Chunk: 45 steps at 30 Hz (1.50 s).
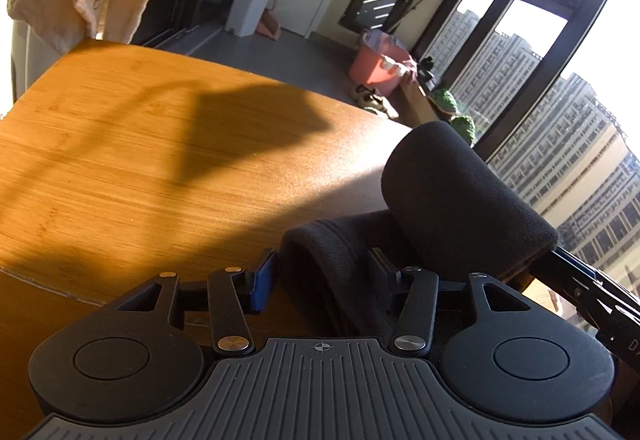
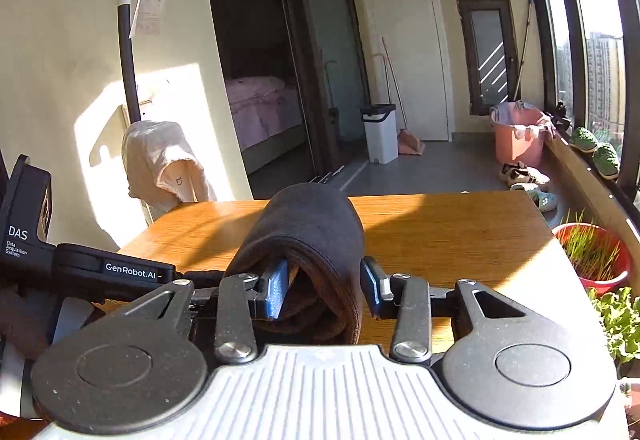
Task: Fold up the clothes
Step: 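Roll the trousers further toward the waistband with both tools, then regrip the roll with the right tool while the left tool presses it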
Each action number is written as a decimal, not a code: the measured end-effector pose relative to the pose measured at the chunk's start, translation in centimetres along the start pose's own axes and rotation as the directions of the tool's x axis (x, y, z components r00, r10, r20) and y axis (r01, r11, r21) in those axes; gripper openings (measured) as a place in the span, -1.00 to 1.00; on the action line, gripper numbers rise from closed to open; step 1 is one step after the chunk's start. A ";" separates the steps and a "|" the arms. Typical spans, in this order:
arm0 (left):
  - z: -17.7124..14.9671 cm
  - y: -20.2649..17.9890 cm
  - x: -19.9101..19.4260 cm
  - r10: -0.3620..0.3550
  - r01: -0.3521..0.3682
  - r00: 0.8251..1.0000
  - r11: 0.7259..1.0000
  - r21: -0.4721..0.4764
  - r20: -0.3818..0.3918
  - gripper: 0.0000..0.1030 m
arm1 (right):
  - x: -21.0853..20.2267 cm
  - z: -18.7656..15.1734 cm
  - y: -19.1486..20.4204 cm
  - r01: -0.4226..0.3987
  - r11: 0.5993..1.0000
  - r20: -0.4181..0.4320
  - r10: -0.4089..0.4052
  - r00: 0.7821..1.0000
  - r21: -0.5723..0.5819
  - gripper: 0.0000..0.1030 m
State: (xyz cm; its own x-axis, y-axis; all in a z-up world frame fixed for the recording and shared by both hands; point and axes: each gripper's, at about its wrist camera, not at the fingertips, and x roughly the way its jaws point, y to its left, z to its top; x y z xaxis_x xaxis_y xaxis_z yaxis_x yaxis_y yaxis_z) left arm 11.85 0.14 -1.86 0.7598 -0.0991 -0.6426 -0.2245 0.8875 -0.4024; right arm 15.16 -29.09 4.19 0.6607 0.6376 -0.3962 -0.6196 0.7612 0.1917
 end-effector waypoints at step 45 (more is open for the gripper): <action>-0.4 -0.6 -4.9 0.001 -0.013 0.993 0.994 0.106 0.116 0.55 | 1.5 -9.1 18.0 0.063 0.472 0.030 -0.078 0.997 -0.880 0.22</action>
State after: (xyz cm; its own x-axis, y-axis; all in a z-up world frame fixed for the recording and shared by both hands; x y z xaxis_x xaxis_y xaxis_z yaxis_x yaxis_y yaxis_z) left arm 8.03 -0.06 1.28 0.8252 -0.0456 -0.5630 -0.1686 0.9315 -0.3225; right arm 1.19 -15.55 -1.11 0.7193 0.5798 -0.3827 -0.6231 0.2948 -0.7245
